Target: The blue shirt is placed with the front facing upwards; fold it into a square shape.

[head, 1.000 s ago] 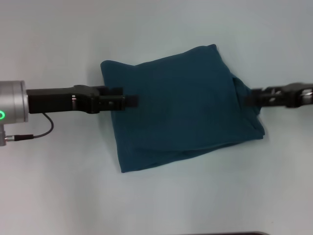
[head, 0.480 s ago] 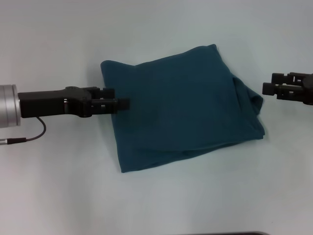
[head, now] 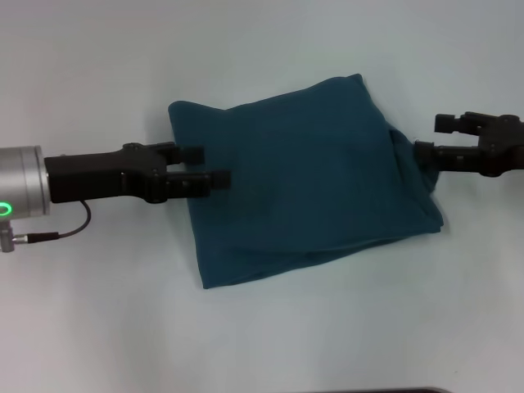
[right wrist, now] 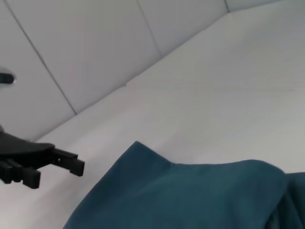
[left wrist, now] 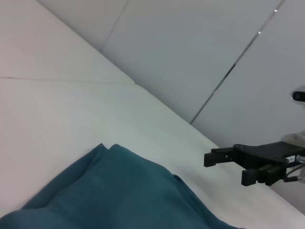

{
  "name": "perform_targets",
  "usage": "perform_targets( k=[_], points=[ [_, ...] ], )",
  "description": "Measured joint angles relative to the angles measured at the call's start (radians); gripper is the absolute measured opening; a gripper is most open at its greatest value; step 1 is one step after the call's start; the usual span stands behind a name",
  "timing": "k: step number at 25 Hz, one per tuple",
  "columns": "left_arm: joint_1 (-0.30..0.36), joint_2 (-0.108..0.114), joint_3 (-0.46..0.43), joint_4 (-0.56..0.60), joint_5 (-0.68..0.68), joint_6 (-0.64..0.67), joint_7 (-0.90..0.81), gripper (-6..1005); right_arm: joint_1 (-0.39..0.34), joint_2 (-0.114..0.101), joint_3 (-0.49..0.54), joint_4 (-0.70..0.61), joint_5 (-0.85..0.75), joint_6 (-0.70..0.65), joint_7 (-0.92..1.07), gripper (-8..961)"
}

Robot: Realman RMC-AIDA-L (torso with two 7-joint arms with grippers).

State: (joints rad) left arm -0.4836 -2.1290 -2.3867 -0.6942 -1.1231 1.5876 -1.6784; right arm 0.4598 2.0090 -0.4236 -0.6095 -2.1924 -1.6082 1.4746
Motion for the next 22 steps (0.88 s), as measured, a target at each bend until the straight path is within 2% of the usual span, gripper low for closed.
perform_targets(
  k=[8, 15, 22],
  points=[
    [0.029, -0.006, -0.035, 0.001, 0.0, 0.001, 0.046, 824, 0.014, 0.005, -0.021, -0.003, 0.0, 0.016, -0.005, 919],
    [0.056, -0.009, -0.073, 0.001, -0.009, 0.026, 0.071, 824, 0.027, 0.028, -0.022, -0.01, 0.006, 0.026, -0.019, 917],
    [0.063, -0.005, -0.076, 0.001, -0.01, 0.028, 0.071, 824, 0.029, 0.028, -0.018, -0.008, 0.007, 0.021, -0.021, 915]
  ],
)
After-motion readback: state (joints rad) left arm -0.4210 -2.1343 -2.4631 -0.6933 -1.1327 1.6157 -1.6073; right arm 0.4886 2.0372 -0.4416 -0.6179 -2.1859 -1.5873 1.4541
